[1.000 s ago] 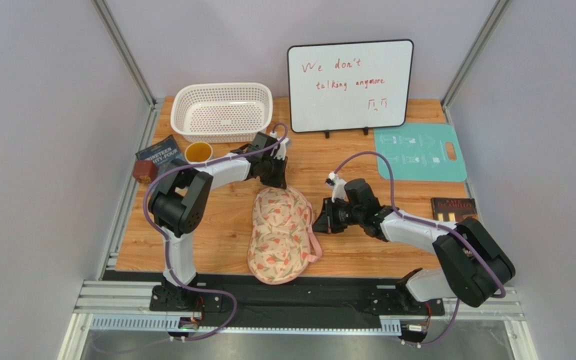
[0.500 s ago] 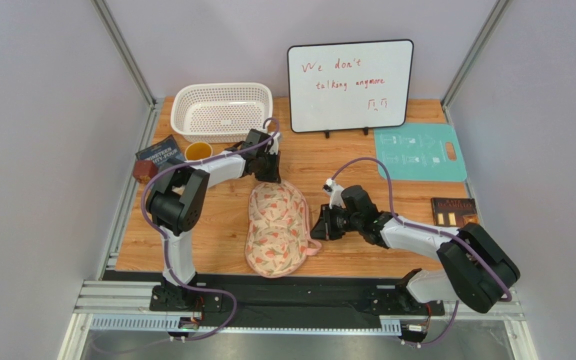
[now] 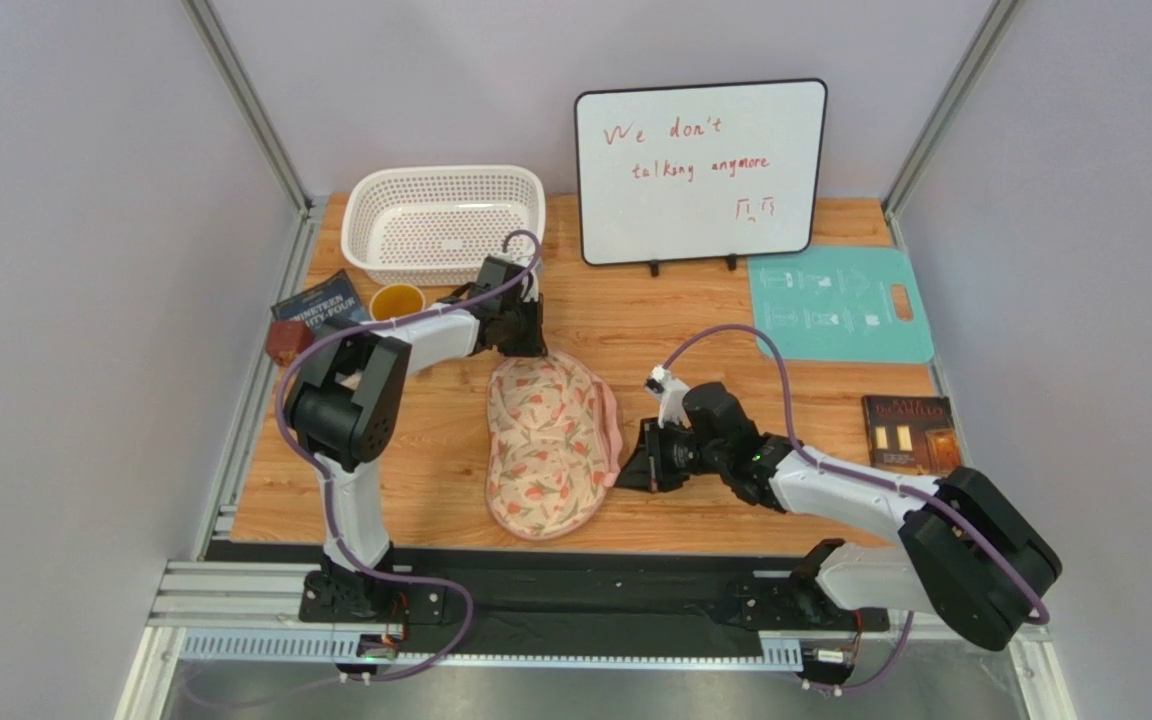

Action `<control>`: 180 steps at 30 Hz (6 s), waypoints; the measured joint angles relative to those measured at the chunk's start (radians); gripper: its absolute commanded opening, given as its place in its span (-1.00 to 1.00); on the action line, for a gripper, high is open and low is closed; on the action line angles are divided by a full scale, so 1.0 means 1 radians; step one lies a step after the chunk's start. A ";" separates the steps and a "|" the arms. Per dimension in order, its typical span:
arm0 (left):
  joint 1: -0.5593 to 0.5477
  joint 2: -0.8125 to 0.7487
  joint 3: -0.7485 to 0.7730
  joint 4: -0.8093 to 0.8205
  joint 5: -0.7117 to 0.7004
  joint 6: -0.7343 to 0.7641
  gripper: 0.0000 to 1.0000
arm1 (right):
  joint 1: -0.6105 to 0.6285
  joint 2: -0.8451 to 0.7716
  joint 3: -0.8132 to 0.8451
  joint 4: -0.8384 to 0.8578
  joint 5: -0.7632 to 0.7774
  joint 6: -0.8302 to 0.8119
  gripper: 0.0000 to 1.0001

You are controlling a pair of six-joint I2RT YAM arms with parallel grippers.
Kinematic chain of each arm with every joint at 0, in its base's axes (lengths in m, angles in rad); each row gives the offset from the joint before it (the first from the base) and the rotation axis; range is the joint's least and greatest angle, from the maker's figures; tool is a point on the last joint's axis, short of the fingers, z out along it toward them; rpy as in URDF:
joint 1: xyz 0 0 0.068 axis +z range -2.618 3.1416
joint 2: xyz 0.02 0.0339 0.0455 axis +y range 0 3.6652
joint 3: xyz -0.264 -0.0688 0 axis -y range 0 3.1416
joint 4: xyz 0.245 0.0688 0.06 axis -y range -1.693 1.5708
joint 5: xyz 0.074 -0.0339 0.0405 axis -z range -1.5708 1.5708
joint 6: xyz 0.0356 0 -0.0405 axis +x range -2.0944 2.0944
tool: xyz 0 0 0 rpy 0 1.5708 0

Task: Unzip the laundry bag and remove the bra
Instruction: Unzip the laundry bag at the center of the board.

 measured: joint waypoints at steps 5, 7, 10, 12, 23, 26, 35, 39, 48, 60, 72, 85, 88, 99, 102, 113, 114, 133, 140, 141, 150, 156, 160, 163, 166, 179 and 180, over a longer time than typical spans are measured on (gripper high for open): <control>0.006 -0.002 -0.006 0.011 -0.017 -0.011 -1.00 | 0.020 -0.026 -0.003 -0.016 0.013 0.014 -1.00; 0.006 -0.004 -0.012 0.017 -0.027 -0.019 -1.00 | 0.026 -0.037 -0.003 -0.023 0.019 0.019 -1.00; 0.007 -0.018 -0.032 0.029 -0.048 -0.032 -1.00 | 0.034 -0.050 -0.003 -0.029 0.030 0.024 -1.00; 0.008 -0.032 -0.050 0.036 -0.061 -0.043 -1.00 | 0.035 -0.053 -0.003 -0.034 0.037 0.026 -1.00; 0.024 -0.173 -0.199 0.049 -0.113 -0.049 -1.00 | -0.013 0.011 0.069 -0.142 0.080 -0.012 -1.00; 0.029 -0.227 -0.245 0.048 -0.121 -0.049 -0.80 | -0.032 0.041 0.100 -0.151 0.079 -0.027 -1.00; 0.010 -0.419 -0.378 0.022 -0.095 -0.032 0.86 | -0.051 0.087 0.132 -0.154 0.076 -0.071 -1.00; -0.014 -0.541 -0.385 -0.009 -0.075 -0.014 0.99 | -0.076 0.087 0.137 -0.156 0.068 -0.094 -1.00; -0.030 -0.582 -0.373 0.074 0.225 0.219 0.99 | -0.108 0.090 0.138 -0.156 0.037 -0.134 -1.00; -0.065 -0.224 -0.124 -0.002 0.706 0.538 0.96 | -0.136 0.120 0.145 -0.155 -0.011 -0.169 -1.00; -0.119 -0.072 -0.005 -0.287 0.789 0.688 0.98 | -0.142 0.127 0.151 -0.151 -0.035 -0.172 -1.00; -0.183 -0.027 0.005 -0.348 0.754 0.701 0.47 | -0.146 0.111 0.151 -0.149 -0.052 -0.175 -1.00; -0.186 -0.018 0.004 -0.369 0.739 0.701 0.14 | -0.146 0.111 0.151 -0.149 -0.053 -0.175 -1.00; -0.185 -0.018 0.005 -0.380 0.709 0.688 -1.00 | -0.148 0.111 0.151 -0.148 -0.055 -0.175 -1.00; -0.186 -0.018 0.005 -0.376 0.697 0.678 -1.00 | -0.148 0.111 0.150 -0.145 -0.054 -0.175 -1.00; -0.187 -0.028 -0.029 -0.297 0.669 0.618 -1.00 | -0.151 0.087 0.128 -0.136 -0.043 -0.175 -1.00; -0.187 -0.032 -0.034 -0.290 0.669 0.612 -1.00 | -0.151 0.077 0.122 -0.137 -0.041 -0.175 -1.00; -0.127 -0.057 -0.059 -0.167 0.652 0.510 -1.00 | -0.151 -0.036 0.030 -0.181 -0.013 -0.172 -1.00; -0.121 -0.057 -0.039 -0.142 0.565 0.442 -1.00 | -0.151 -0.074 0.030 -0.206 0.000 -0.166 -1.00; -0.121 -0.057 -0.035 -0.137 0.552 0.428 -1.00 | -0.151 -0.074 0.030 -0.208 0.002 -0.166 -1.00; -0.121 -0.050 -0.014 -0.081 0.436 0.300 -1.00 | -0.151 -0.074 0.030 -0.217 0.012 -0.154 -1.00; -0.121 -0.043 -0.004 -0.058 0.354 0.217 -1.00 | -0.150 -0.074 0.031 -0.217 0.021 -0.147 -1.00; -0.122 -0.042 -0.003 -0.048 0.294 0.157 -1.00 | -0.146 -0.074 0.031 -0.217 0.031 -0.142 -1.00; -0.123 -0.042 -0.003 -0.044 0.266 0.122 -1.00 | -0.143 -0.074 0.031 -0.216 0.037 -0.140 -1.00; -0.123 -0.042 -0.003 -0.044 0.243 0.094 -1.00 | -0.138 -0.074 0.031 -0.216 0.044 -0.135 -1.00; -0.141 -0.042 -0.036 0.005 0.116 -0.043 -1.00 | -0.103 -0.074 0.045 -0.204 0.089 -0.087 -1.00; -0.144 -0.042 -0.037 0.009 0.106 -0.048 -1.00 | -0.099 -0.074 0.045 -0.200 0.093 -0.081 -1.00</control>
